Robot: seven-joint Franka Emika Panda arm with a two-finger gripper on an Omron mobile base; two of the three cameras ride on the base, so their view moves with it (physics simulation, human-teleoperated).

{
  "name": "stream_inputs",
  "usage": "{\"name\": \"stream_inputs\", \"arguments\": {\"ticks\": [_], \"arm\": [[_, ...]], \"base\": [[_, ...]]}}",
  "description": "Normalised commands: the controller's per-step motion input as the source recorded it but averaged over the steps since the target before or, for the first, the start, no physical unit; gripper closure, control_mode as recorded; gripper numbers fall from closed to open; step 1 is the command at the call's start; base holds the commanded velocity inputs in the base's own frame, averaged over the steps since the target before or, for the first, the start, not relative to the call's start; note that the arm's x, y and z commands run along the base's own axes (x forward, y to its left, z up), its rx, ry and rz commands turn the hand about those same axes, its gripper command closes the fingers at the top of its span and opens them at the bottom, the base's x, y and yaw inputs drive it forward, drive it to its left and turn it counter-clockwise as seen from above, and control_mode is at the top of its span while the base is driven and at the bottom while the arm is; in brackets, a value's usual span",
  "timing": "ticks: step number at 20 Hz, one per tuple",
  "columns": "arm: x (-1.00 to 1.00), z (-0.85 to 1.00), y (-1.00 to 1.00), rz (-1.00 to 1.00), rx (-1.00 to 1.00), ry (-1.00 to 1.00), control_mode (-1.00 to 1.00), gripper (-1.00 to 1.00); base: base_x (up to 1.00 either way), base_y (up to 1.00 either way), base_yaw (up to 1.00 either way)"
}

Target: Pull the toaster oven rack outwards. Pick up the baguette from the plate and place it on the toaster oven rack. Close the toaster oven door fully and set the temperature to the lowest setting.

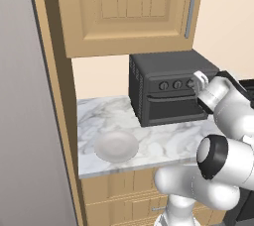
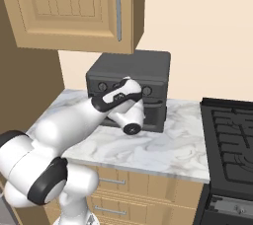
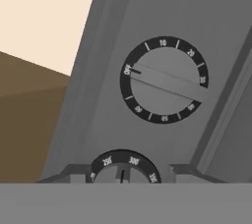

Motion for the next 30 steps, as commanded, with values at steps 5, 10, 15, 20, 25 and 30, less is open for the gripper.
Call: {"name": "stream_inputs", "arguments": {"ticks": [5,10,15,20,25,30], "arm": [[0.00,-0.17,-0.15,0.00,0.06,-0.11,-1.00,1.00],[0.03,-0.08,-0.02,0.07,-0.02,-0.03,-1.00,1.00],[0.17,-0.05,0.00,0.18,-0.20,0.00,-1.00,1.00],[0.24,-0.01,0.02,0.24,-0.29,0.00,-1.00,1.00],[0.25,0.00,0.03,0.24,-0.32,0.00,-1.00,1.00],[0.21,0.00,0.00,0.18,-0.30,0.00,-1.00,1.00]], "base": [[0.00,0.00,0.00],[0.00,0.00,0.00],[0.00,0.00,0.00],[0.00,0.00,0.00],[0.00,0.00,0.00],[0.00,0.00,0.00]]}}
